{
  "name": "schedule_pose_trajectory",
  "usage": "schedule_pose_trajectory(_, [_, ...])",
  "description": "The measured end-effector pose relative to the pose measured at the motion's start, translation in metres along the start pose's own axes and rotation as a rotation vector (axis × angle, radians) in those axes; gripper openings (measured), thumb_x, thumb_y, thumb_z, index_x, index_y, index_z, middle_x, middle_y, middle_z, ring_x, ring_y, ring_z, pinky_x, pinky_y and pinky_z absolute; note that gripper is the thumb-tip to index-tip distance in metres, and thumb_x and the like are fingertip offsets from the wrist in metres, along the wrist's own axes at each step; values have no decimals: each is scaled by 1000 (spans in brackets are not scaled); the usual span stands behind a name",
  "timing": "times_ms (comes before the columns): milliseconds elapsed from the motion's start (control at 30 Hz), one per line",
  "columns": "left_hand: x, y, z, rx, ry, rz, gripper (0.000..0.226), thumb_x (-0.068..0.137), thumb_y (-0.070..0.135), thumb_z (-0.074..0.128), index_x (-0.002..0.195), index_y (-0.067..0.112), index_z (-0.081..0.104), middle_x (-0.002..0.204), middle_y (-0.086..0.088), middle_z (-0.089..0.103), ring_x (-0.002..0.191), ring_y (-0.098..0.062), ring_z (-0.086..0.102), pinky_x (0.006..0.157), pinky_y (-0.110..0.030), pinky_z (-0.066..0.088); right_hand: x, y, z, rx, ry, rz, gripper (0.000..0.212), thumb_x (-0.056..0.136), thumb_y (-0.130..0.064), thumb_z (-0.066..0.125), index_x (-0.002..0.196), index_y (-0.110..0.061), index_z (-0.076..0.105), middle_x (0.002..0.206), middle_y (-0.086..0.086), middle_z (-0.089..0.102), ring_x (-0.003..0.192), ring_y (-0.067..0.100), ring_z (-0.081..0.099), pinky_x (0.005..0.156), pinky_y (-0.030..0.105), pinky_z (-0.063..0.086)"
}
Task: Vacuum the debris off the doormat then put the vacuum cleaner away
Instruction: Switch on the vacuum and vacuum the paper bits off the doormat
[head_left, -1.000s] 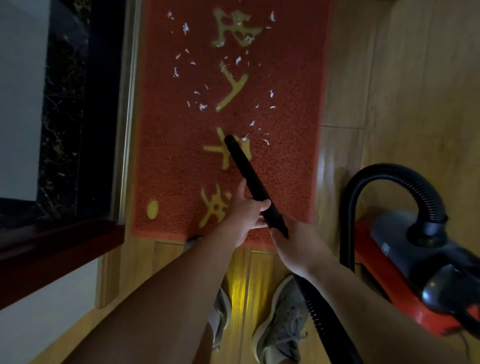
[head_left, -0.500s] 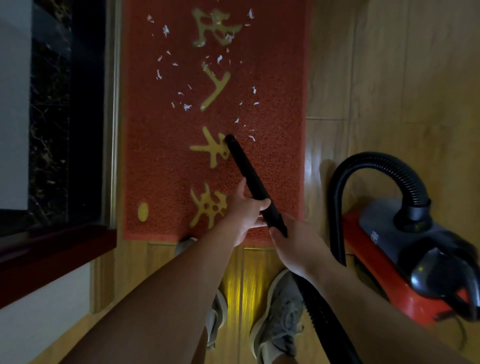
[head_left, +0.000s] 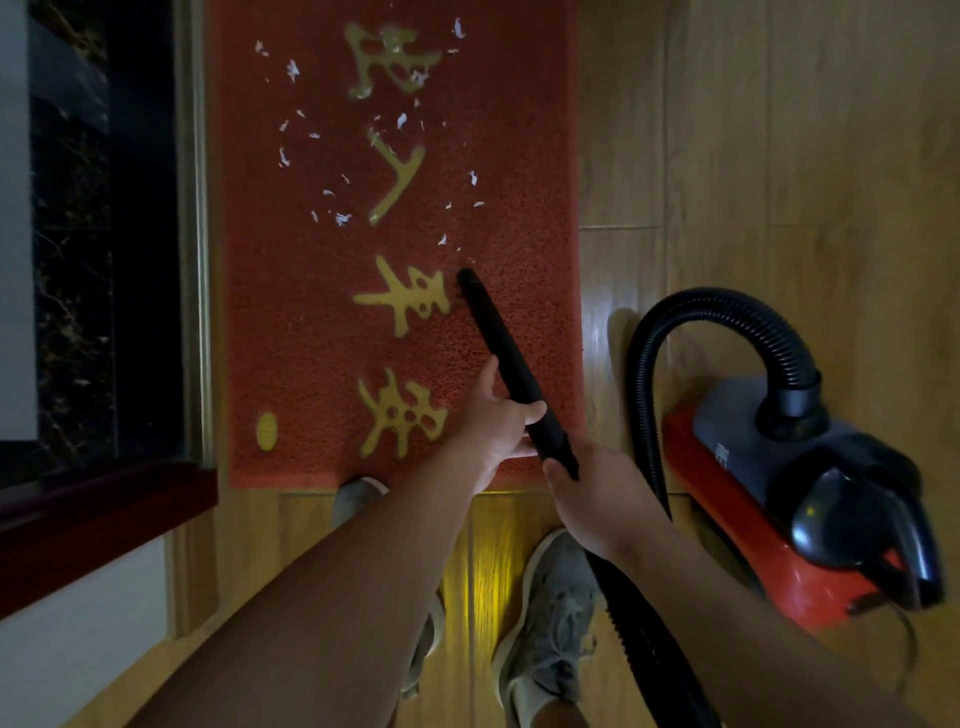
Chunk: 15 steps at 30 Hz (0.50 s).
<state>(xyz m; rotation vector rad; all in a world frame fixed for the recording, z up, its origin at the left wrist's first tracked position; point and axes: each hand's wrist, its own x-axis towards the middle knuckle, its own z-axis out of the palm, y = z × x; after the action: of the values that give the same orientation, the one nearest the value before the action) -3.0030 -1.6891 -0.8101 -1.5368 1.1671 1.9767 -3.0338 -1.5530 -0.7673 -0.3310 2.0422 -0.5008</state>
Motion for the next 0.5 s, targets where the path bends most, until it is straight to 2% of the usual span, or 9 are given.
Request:
schedule_pose_trajectory(133, [-1, -1, 8, 10, -2, -5, 89, 95, -2, 65, 160, 39, 20, 133, -8, 64, 104, -30, 72, 81, -48, 63, -4, 5, -4, 9, 0, -5, 27, 103, -30, 47, 127, -21, 56, 72, -3, 60, 56, 10, 56, 46, 22, 30])
schedule_pose_trajectory(267, [-2, 0, 15, 20, -18, -11, 89, 95, -2, 65, 160, 39, 19, 133, -8, 64, 105, -29, 72, 75, -44, 64, -6, 10, -8, 16, 17, 21, 22, 103, -30, 48, 119, -21, 58, 72, -3, 61, 57, 10, 57, 45, 23, 30])
schedule_pose_trajectory(367, [-1, 1, 22, 24, -20, -12, 89, 95, -2, 65, 160, 38, 20, 134, -8, 63, 107, -31, 71, 80, -47, 63, -6, 14, -12, 25, 18, 38, 20, 102, -30, 48, 115, -19, 59, 72, -2, 61, 59, 13, 57, 47, 26, 32])
schedule_pose_trajectory(500, [1, 4, 32, 25, -37, -11, 91, 95, -2, 66, 161, 39, 19, 136, -8, 61, 109, -32, 70, 81, -49, 63, -6, 20, -20, 21, 40, 56, 26, 102, -33, 47, 120, -19, 59, 76, 1, 64, 65, 18, 61, 51, 30, 37])
